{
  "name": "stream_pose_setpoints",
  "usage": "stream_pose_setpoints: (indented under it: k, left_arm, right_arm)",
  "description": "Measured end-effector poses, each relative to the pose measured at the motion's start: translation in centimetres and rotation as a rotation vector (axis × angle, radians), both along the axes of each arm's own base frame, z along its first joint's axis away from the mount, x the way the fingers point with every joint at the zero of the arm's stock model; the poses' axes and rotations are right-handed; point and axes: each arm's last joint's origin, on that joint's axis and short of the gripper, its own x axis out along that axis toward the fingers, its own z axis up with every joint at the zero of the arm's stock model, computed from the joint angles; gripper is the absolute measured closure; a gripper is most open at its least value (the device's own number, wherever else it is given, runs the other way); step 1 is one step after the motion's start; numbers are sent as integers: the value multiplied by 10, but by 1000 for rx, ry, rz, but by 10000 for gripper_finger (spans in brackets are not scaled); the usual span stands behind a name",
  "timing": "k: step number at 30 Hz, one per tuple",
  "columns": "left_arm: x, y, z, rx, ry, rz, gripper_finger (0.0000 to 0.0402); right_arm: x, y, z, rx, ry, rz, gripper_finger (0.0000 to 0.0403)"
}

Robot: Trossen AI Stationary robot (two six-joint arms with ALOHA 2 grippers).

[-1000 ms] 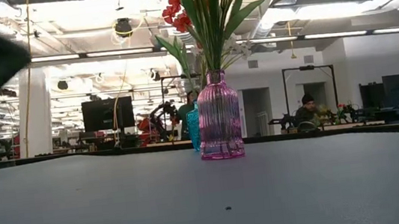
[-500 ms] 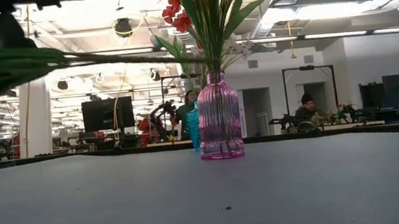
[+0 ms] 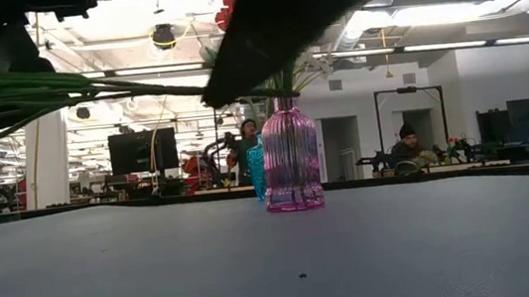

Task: Sort flowers into vase by color
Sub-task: Put the white flowers into the blue vase

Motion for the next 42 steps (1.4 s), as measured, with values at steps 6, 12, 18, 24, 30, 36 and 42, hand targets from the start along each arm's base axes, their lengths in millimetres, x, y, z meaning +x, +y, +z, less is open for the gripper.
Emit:
stream_pose_setpoints:
  k: [6,12,18,24,30,36,42]
  left_arm:
    - [1,0,0,7,-13,-13,397]
    - [1,0,0,10,-16,-18,397]
    - [1,0,1,14,-20,-34,397]
    - [1,-4,3,47,-82,-98,373]
    - [3,-4,4,69,-126,-119,299]
    - [7,-6,12,78,-189,-214,239]
    - [17,-11,36,208,-366,-351,222]
  right_arm:
    - [1,-5,-2,54,50,-7,164]
    - [0,-4,-2,58,51,-5,222]
    - [0,-5,-3,64,55,-1,310]
    - [1,-5,-4,156,104,43,374]
    - [0,-3,-4,187,127,65,374]
    - [-7,7,-5,191,157,101,373]
    - [-17,22,-4,189,150,140,373]
